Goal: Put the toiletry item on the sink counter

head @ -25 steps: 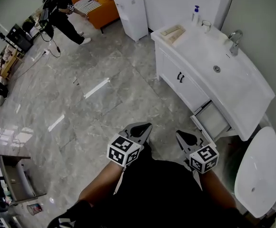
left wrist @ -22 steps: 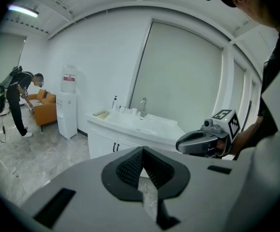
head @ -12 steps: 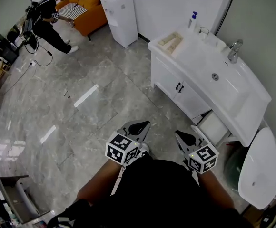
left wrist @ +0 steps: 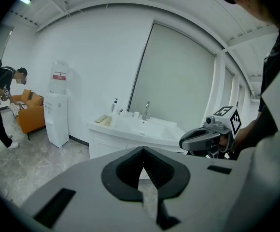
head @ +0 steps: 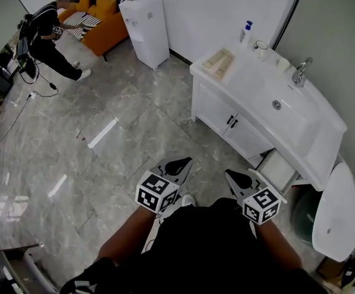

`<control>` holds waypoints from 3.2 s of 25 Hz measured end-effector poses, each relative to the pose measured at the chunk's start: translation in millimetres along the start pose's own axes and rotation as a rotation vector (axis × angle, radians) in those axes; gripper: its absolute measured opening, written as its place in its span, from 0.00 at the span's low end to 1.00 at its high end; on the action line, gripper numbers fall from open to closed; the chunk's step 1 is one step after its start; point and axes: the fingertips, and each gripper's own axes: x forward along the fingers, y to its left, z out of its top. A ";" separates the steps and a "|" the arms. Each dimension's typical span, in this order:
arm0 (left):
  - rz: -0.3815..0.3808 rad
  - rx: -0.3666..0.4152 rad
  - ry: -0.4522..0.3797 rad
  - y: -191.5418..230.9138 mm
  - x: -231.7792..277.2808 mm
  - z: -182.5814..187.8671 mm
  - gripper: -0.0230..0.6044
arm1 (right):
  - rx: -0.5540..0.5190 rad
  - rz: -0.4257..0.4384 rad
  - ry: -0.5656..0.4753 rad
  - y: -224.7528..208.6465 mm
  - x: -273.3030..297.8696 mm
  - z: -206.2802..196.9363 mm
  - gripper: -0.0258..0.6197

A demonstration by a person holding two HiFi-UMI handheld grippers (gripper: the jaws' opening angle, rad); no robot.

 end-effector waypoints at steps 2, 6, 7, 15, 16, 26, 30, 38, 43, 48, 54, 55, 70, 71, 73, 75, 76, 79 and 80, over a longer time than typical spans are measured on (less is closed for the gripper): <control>-0.017 -0.002 0.005 4.3 2.1 2.5 0.04 | 0.010 -0.011 0.003 -2.8 5.4 3.5 0.04; -0.036 -0.001 0.026 12.1 11.4 3.1 0.04 | 0.031 -0.030 -0.004 -12.6 13.6 10.0 0.04; -0.038 -0.001 0.028 14.3 14.1 3.7 0.04 | 0.035 -0.033 -0.004 -14.9 15.6 10.5 0.04; -0.053 -0.003 0.049 34.7 44.6 18.6 0.04 | 0.063 -0.051 -0.016 -48.4 35.1 22.1 0.04; -0.059 -0.001 0.054 36.4 49.1 22.5 0.04 | 0.066 -0.055 -0.021 -54.4 37.4 26.6 0.04; -0.104 0.070 0.074 61.6 127.6 81.1 0.04 | 0.093 -0.098 -0.061 -140.5 61.5 65.3 0.04; -0.109 0.092 0.057 71.9 162.4 114.3 0.04 | 0.094 -0.111 -0.069 -180.2 65.4 82.9 0.04; -0.115 0.105 0.090 90.7 227.1 136.1 0.04 | 0.094 -0.137 -0.088 -244.9 72.6 98.8 0.04; -0.154 0.132 0.109 95.1 247.6 144.3 0.04 | 0.137 -0.157 -0.078 -263.0 79.7 96.0 0.04; -0.179 0.133 0.132 120.2 262.6 150.9 0.04 | 0.148 -0.186 -0.076 -272.3 98.8 104.3 0.04; -0.233 0.169 0.169 160.9 284.3 163.7 0.04 | 0.182 -0.255 -0.074 -288.4 136.2 122.6 0.04; -0.241 0.179 0.176 169.2 286.7 166.8 0.04 | 0.187 -0.266 -0.075 -290.2 143.9 126.8 0.04; -0.321 0.258 0.243 261.6 328.4 173.5 0.04 | 0.192 -0.458 0.081 -345.0 268.1 120.2 0.05; -0.327 0.265 0.249 264.9 330.0 172.2 0.04 | 0.211 -0.471 0.088 -350.3 274.2 117.9 0.05; -0.336 0.286 0.263 271.8 333.8 168.9 0.04 | 0.247 -0.494 0.100 -362.7 287.6 113.9 0.05; -0.342 0.299 0.274 278.5 338.4 164.7 0.04 | 0.259 -0.512 0.122 -375.8 301.7 109.7 0.06; -0.344 0.299 0.277 280.8 340.4 162.7 0.04 | 0.260 -0.518 0.136 -381.5 308.7 107.1 0.10; -0.358 0.289 0.286 283.8 341.7 158.7 0.04 | 0.264 -0.534 0.186 -396.3 329.3 98.0 0.20; -0.364 0.288 0.290 284.4 341.2 158.0 0.04 | 0.269 -0.541 0.202 -401.5 335.5 95.2 0.24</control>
